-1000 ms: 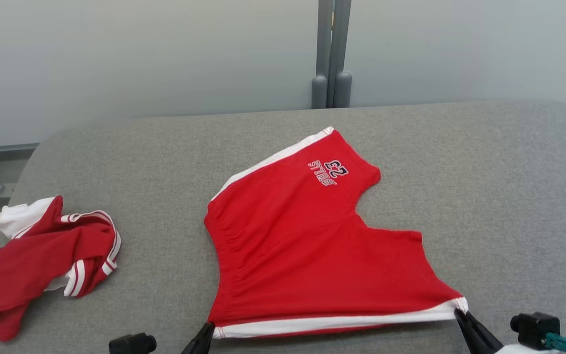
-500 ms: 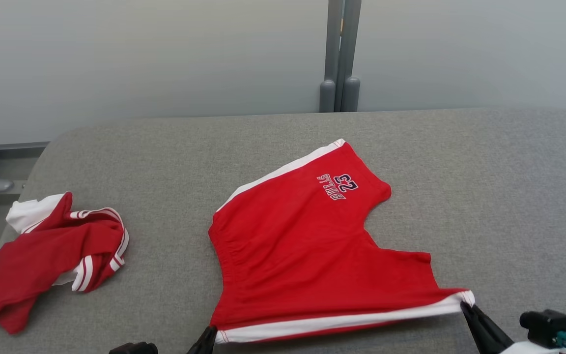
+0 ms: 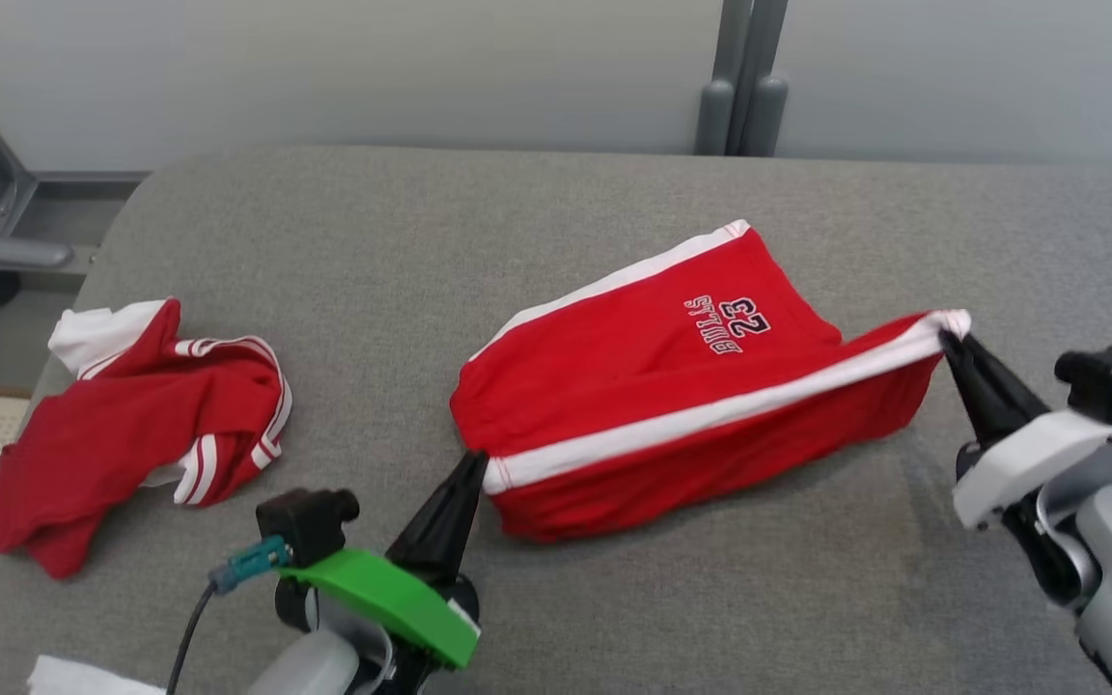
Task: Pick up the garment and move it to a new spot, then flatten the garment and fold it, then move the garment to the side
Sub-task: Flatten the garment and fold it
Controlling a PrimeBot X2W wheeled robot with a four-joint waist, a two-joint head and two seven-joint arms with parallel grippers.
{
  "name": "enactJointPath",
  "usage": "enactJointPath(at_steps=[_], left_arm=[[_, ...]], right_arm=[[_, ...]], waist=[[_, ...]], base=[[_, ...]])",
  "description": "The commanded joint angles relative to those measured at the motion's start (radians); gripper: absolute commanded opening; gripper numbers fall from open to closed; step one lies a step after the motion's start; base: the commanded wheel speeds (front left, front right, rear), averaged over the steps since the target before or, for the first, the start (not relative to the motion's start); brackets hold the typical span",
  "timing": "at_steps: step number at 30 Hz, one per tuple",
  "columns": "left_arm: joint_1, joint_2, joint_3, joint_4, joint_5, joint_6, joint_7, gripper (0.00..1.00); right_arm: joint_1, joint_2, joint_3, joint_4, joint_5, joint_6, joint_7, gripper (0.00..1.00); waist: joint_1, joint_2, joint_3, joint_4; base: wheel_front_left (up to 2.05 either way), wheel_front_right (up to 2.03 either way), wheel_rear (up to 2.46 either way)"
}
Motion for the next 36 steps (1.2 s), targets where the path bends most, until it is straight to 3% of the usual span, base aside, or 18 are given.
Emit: enactJointPath(at_steps=[1, 6, 17, 28, 36], left_arm=[[-0.049, -0.014, -0.003, 0.003, -0.018, 0.003, -0.002, 0.0], [-0.176, -0.043, -0.018, 0.032, -0.034, 0.002, -0.002, 0.0], [-0.305, -0.125, 0.072, 0.099, -0.03, 0.002, -0.002, 0.0], [-0.344, -0.179, 0.156, 0.127, 0.016, 0.002, -0.002, 0.0], [-0.345, -0.2, 0.164, 0.132, 0.041, 0.003, -0.002, 0.0]], right_arm=[[-0.054, -0.012, 0.006, 0.019, -0.009, -0.002, 0.005, 0.0], [-0.21, -0.027, 0.045, 0.086, -0.022, -0.002, 0.025, 0.0], [-0.451, -0.023, 0.119, 0.236, -0.005, -0.002, 0.044, 0.0], [-0.597, -0.021, 0.194, 0.327, 0.013, -0.002, 0.027, 0.0], [-0.645, -0.013, 0.247, 0.361, 0.037, -0.002, 0.016, 0.0]], waist=[[0.0001, 0.0, 0.094, 0.063], [0.0001, 0.0, 0.173, 0.083], [0.0001, 0.0, 0.299, 0.104], [0.0001, 0.0, 0.376, 0.14], [0.0001, 0.0, 0.394, 0.153]], base=[[0.0, 0.0, 0.0], [0.0, 0.0, 0.0], [0.0, 0.0, 0.0], [0.0, 0.0, 0.0], [0.0, 0.0, 0.0]])
